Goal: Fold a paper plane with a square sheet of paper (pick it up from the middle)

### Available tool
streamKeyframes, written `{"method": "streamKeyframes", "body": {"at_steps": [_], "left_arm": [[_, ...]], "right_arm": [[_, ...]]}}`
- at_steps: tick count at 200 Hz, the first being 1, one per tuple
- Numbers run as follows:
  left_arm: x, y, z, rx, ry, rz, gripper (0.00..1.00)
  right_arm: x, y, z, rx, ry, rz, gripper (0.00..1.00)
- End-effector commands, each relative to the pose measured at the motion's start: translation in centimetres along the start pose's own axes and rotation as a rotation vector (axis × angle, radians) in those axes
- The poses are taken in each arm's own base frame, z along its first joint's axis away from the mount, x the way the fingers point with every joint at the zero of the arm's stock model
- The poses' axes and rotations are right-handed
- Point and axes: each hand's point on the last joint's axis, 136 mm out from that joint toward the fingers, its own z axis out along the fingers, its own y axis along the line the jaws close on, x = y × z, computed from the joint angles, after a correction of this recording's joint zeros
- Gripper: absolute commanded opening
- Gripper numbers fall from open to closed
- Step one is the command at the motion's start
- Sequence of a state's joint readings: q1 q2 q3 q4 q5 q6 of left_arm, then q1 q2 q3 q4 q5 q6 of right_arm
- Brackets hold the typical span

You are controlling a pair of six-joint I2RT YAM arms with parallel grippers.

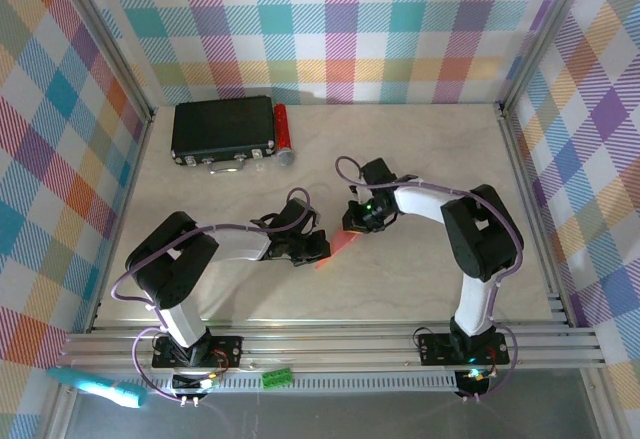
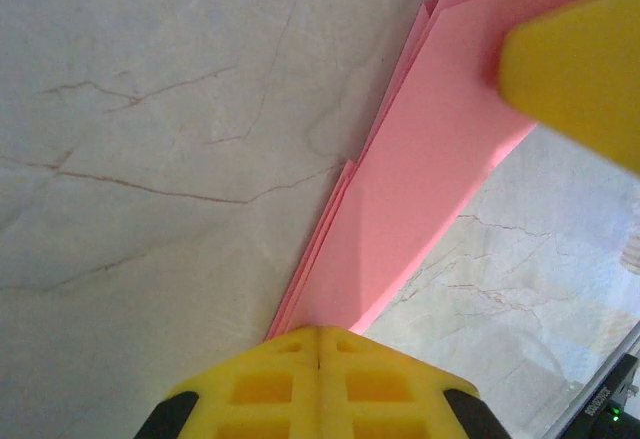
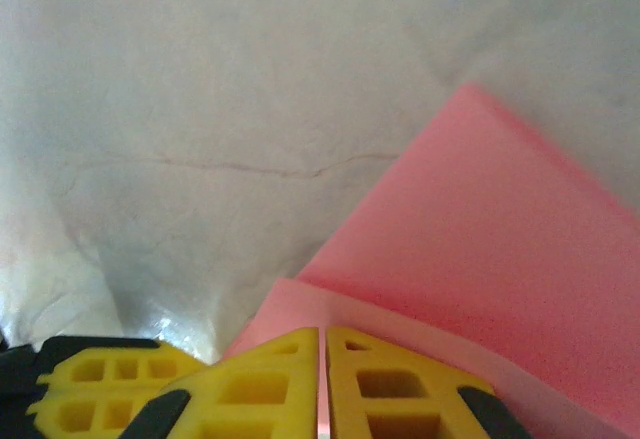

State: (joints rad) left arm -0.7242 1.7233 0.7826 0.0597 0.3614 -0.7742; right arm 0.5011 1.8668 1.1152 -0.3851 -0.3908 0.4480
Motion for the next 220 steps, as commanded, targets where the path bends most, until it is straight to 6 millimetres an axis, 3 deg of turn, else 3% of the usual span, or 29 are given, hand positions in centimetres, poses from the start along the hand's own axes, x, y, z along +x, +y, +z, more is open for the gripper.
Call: {"method": "streamKeyframes", "body": {"at_steps": [1,84,110,167,191,220], "left_arm": [[2.6,4.3,0.3,-0.140,0.073,-0.067,0.00],[2.5,4.0,0.1,-0.132,0.070,-0.066,0.00],[1.7,2.5,-0.3,-0.095,0.054,-0.047,0.00],[-2.5,-3.7,-1.4,0.054,-0.048,0.020,0.00],[-3.8,-4.6,-0.5,0.073,-0.069,-0.016,0.02],[-4.6,-4.2,1.1,0.042,-0.068,-0.049,0.00]], "right_arm": [[-0.8,-0.8,-1.0,0.052,-0.028,0.003,0.12],[0.1,-3.2,0.3,0.063,0.014,0.062,0.11],[1.2,-4.1,1.2,0.054,0.051,0.081,0.09],[2.9,-5.4,1.9,0.052,0.087,0.103,0.07],[2.7,-5.4,1.8,0.045,0.083,0.099,0.06],[2.4,-5.1,1.7,0.033,0.073,0.096,0.06]]}}
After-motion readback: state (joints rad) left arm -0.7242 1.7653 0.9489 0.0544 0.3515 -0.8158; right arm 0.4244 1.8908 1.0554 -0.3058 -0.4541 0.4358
